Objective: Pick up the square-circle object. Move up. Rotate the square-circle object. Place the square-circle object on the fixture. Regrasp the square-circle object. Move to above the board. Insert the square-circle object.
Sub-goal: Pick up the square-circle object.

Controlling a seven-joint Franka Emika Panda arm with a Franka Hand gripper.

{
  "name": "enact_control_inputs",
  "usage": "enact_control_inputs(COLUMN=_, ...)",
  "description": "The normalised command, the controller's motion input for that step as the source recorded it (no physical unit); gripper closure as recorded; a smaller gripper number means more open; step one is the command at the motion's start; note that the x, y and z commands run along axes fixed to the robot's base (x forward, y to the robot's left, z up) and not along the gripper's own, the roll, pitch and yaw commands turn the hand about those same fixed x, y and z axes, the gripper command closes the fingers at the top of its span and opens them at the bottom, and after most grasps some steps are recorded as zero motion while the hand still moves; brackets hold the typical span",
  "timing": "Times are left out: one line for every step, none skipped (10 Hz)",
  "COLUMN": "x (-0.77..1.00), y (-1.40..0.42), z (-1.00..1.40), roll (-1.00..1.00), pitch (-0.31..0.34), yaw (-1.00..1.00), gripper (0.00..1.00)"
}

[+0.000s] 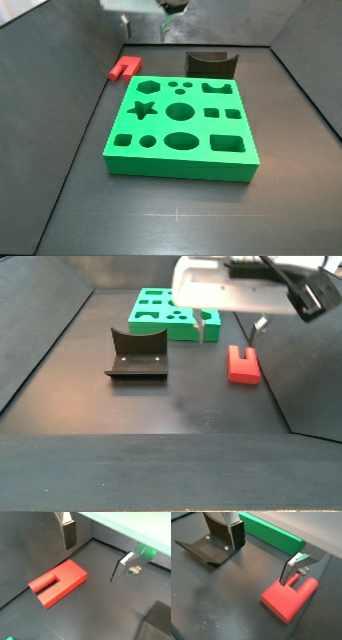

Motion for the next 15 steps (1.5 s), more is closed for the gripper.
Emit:
enact_control_inputs(x=-0.27, y=0.00, z=-0.63, roll=-0.09, pitch=-0.100, yaw=0.00, gripper=0.00)
enact_control_inputs(x=-0.07, y=0.00, z=-0.59, roll=-0.12, pitch=-0.020, yaw=-0.02, gripper=0.00)
enact_control_inputs(x=-0.09, y=0.00, z=-0.57, roll=-0.12, pitch=-0.003, yaw=-0.01, gripper=0.00)
enact_control_inputs(x=-0.09, y=0.00, z=-0.54, roll=-0.12, pitch=0.000, yaw=0.00, gripper=0.00)
enact_control_inputs(x=-0.14, y=0.00, z=-0.53, roll=-0.12, pitch=-0.003, yaw=0.00, gripper=0.00)
enact_control_inputs(x=-0.17, y=0.02, z=-0.49, roll=-0.12, pitch=-0.001, yaw=0.00, gripper=0.00)
enact_control_inputs(x=-0.20, y=0.02, z=-0.44, roll=-0.13, pitch=-0.017, yaw=0.00, gripper=0.00)
enact_control_inputs(x=-0.17, y=0.01, z=-0.40, roll=-0.13, pitch=-0.034, yaw=0.00, gripper=0.00)
enact_control_inputs(x=-0.20, y=0.04, z=-0.41, roll=-0.13, pitch=-0.044, yaw=0.00, gripper=0.00)
enact_control_inputs(x=-0.19, y=0.05, z=-0.39, roll=-0.13, pitch=-0.044, yaw=0.00, gripper=0.00)
enact_control_inputs(x=-0.13, y=0.06, z=-0.36, roll=-0.14, pitch=-0.023, yaw=0.00, gripper=0.00)
enact_control_inputs(x=-0.02, y=0.02, z=-0.39, roll=-0.17, pitch=0.000, yaw=0.00, gripper=0.00)
enact_control_inputs(x=-0.02, y=0.00, z=-0.29, roll=-0.20, pitch=-0.024, yaw=-0.07, gripper=0.00)
enact_control_inputs(x=0.00, y=0.06, z=-0.26, roll=-0.20, pitch=-0.030, yaw=0.00, gripper=0.00)
enact_control_inputs(x=-0.05, y=0.03, z=-0.23, roll=-0.12, pitch=-0.089, yaw=0.00, gripper=0.00)
